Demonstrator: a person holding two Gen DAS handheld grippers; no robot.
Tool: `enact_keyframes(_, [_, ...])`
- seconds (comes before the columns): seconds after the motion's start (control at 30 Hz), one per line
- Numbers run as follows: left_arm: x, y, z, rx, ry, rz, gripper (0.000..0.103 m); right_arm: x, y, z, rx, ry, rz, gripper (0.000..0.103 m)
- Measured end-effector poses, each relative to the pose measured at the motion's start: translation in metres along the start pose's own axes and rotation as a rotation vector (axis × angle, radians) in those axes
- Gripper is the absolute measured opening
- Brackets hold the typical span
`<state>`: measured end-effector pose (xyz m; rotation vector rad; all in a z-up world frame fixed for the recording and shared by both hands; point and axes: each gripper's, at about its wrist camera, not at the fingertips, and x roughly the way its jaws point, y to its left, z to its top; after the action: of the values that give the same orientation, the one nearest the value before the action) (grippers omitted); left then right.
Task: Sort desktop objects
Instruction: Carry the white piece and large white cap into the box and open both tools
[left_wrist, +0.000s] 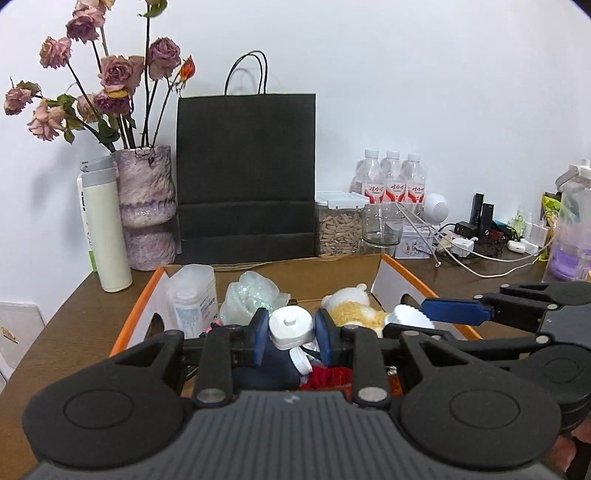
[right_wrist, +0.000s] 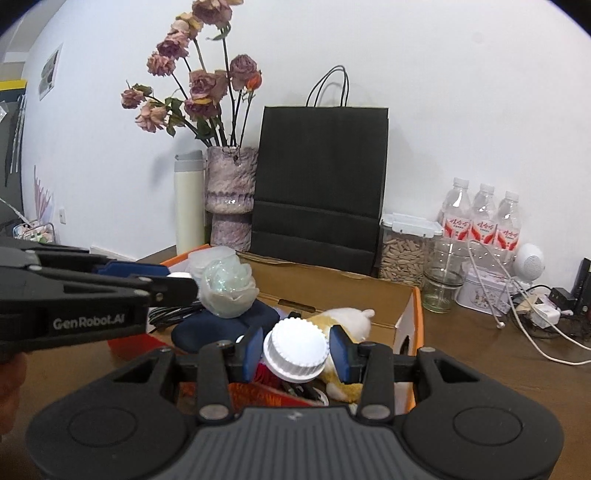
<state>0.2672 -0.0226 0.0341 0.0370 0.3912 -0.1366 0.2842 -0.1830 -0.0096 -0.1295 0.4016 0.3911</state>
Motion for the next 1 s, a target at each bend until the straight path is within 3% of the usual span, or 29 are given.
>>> enact_keyframes(0.27, [0.041, 0.007, -0.010, 0.003, 0.019, 0.003, 0.028, 0.040, -0.004, -0.006, -0.033, 0.034, 0.003, 0.038])
enact_keyframes(0.43, [0.056, 0.007, -0.015, 0.058, 0.013, 0.009, 0.028, 0.056, -0.011, -0.012, -0.033, 0.053, 0.012, 0.038])
enact_keyframes(0.83, [0.068, 0.012, -0.019, 0.073, 0.019, 0.013, 0.031, 0.061, -0.010, -0.015, -0.039, 0.046, 0.021, 0.039])
enact_keyframes(0.9, [0.065, 0.012, -0.019, 0.071, 0.007, 0.022, 0.054, 0.059, -0.009, -0.015, -0.036, 0.042, 0.024, 0.041])
enact_keyframes(1.0, [0.059, 0.012, -0.018, 0.061, -0.028, 0.051, 0.083, 0.054, -0.008, -0.014, -0.034, 0.023, 0.016, 0.063])
